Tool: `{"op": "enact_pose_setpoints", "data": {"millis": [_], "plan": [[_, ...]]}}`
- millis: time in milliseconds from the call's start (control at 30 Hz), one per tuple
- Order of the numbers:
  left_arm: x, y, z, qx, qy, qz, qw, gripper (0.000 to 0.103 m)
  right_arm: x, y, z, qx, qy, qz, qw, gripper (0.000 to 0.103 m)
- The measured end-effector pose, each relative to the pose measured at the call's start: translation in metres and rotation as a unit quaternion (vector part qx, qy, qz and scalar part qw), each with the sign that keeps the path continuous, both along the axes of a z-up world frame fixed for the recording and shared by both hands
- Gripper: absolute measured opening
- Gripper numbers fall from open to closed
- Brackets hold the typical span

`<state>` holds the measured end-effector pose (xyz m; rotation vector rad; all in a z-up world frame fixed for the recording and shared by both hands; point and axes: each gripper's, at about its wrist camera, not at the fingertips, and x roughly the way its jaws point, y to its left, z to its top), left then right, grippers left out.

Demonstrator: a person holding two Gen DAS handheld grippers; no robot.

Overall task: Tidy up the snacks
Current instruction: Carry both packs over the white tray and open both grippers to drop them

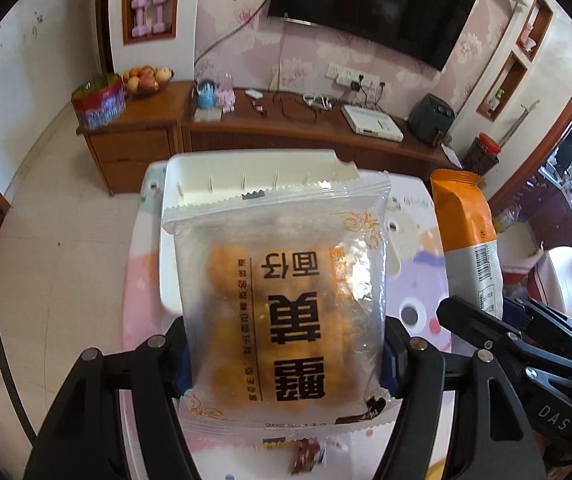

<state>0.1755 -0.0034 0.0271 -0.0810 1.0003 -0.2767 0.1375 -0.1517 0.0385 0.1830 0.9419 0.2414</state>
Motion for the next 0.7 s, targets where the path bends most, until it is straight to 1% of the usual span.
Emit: {"op": "enact_pose_setpoints", "data": {"millis": [133,300,467,700], "plan": [[0.023,-0.006,0.007,0.009,-0.017,0.009,0.9998,0.068,0.023,-0.008,0.007,0.010,-0.010,-0.006,1.000,0.038],[0.053,-0.016,0.005,0.021,-0.025,0.027,0.9991,0.069,0.051,-0.016,0.011,0.021,-0.014,-0.012,1.000,0.038],[0.076,-0.025,-0.004,0.030,-0.023,0.041,0.9985,0.069,0.076,-0.021,0.011,0.028,-0.018,-0.014,0.999,0.038],[0.101,-0.037,-0.027,0.046,-0.007,0.052,0.9976,0.069,0.109,-0.023,-0.003,0.035,-0.003,-0.015,0.999,0.038]]}}
